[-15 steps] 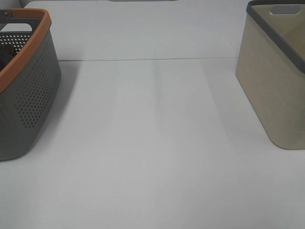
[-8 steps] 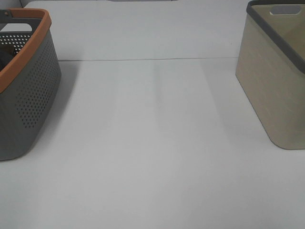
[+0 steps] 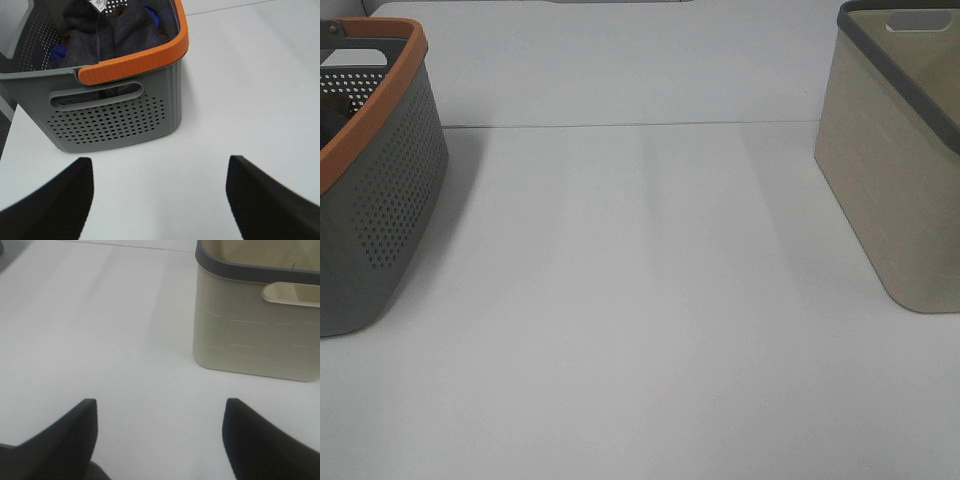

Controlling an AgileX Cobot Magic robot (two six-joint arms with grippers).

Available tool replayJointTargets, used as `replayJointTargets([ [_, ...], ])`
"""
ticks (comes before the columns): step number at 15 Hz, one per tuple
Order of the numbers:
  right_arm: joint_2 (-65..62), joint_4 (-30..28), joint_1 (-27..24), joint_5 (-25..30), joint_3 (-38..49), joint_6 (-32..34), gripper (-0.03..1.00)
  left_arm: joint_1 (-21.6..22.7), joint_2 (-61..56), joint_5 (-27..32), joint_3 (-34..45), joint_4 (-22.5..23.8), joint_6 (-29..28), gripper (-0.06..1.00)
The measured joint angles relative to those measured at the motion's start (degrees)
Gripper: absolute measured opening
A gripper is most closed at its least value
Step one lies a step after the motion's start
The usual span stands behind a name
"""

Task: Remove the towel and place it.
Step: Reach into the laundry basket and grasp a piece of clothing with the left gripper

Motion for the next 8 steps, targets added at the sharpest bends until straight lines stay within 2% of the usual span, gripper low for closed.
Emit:
replayJointTargets([
  [8, 0.00, 0.00, 0.00, 0.00, 0.00, 0.00, 0.67, 0.00, 0.00, 0.00, 0.00, 0.00, 0.00, 0.71],
])
